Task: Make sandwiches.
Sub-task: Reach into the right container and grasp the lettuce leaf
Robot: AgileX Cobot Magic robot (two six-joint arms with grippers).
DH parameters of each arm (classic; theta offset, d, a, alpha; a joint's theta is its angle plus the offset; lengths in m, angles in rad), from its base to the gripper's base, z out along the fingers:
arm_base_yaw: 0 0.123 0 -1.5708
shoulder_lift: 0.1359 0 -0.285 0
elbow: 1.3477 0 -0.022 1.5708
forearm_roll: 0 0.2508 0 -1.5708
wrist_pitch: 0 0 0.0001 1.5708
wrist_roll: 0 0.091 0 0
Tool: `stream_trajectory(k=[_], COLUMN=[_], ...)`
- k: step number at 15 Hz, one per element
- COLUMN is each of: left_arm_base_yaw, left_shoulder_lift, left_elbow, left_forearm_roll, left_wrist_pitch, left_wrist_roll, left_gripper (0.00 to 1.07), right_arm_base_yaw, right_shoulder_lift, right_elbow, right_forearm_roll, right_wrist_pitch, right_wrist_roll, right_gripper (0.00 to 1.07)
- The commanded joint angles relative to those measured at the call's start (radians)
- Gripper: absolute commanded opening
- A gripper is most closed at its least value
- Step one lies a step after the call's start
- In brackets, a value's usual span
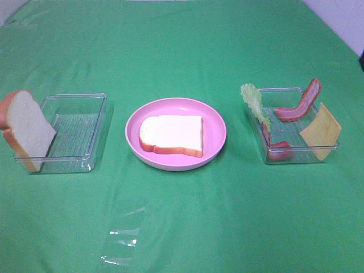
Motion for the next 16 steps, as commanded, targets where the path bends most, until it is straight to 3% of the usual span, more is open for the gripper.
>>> stream_trajectory(k=[1,3,4,6,12,16], left_arm_base_yaw=[-0.009,-0.009,-0.009,-0.009,-0.009,-0.009], left_shoulder_lift=[-0.018,-0.018,-0.018,-0.018,-0.018,-0.018], left_elbow=[0.003,0.003,0.003,0.003,0.003,0.003], left_forearm_roll=[-0.004,-0.004,-0.004,-0.004,-0.005,-0.005], left_wrist_pitch=[-0.016,-0.016,-0.016,-0.016,-0.016,-0.016], left_wrist_roll=[-0.005,-0.005,-0.005,-0.005,-0.005,-0.005], left_gripper=[0.94,0.94,0.94,0.94,0.94,0.94], right_arm_base_yaw=[0.143,0.159,0.205,0.216,0.215,0.215], right_shoulder_lift=[0.215,0.250,0.376,0.493,0.758,0.869], right_elbow=[-0.154,-0.182,-0.294,-0.400,-0.654,-0.696], right_forearm_roll=[-0.028,-0.028,-0.028,-0.025,-0.012,-0.005], right_wrist_pitch=[-0.006,-0.004,-0.005,-0.011,-0.013,-0.034], right_wrist_roll=[0.086,0.095,0.115,0.115,0.133,0.133], right_gripper=[0.89,0.89,0.89,0.89,0.89,0.89])
